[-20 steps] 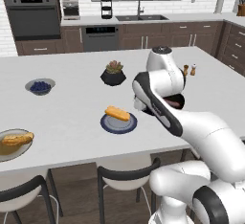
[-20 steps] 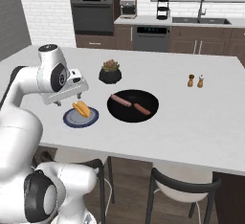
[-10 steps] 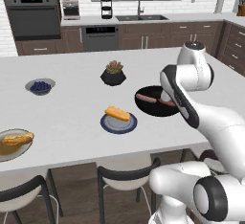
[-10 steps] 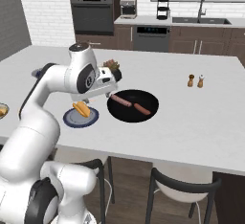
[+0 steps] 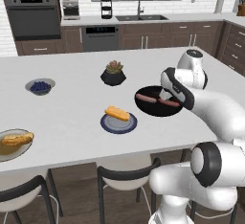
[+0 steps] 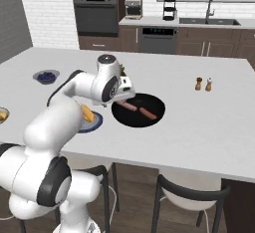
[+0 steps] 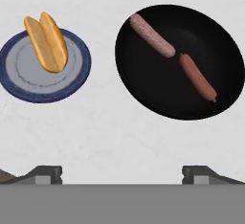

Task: Place one bun and one sausage from the bowl on each plate.

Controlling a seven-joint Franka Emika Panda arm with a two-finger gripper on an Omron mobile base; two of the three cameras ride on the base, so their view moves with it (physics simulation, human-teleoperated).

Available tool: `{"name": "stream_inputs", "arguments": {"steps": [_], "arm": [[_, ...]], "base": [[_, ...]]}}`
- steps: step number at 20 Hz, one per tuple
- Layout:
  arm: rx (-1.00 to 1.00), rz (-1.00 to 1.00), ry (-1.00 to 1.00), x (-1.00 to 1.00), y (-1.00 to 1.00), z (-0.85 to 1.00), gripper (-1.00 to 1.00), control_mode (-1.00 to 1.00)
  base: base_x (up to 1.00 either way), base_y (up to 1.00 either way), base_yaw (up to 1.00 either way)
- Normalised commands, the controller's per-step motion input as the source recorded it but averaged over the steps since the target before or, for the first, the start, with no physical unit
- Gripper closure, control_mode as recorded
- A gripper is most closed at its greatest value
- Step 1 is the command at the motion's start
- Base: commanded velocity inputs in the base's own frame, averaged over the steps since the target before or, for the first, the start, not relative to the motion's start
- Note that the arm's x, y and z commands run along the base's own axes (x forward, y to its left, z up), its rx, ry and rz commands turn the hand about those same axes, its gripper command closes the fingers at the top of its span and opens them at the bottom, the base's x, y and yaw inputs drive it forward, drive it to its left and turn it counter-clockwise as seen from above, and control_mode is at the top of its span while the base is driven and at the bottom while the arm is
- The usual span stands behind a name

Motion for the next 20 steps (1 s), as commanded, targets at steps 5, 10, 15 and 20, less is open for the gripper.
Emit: {"name": "stream_inputs", "arguments": {"steps": [5, 10, 15, 20], "arm": [[0.01, 0.04, 0.0, 0.57, 0.04, -0.3, -1.0, -1.0], [0.0, 0.1, 0.0, 0.5, 0.05, -0.04, -1.0, -1.0], [0.0, 0.17, 0.06, 0.6, 0.0, -0.38, -1.0, -1.0], [0.0, 0.19, 0.08, 0.49, 0.0, -0.64, -1.0, -1.0]], "base": [[0.0, 0.0, 0.0], [0.0, 0.0, 0.0], [0.0, 0.0, 0.0], [0.0, 0.0, 0.0]]}}
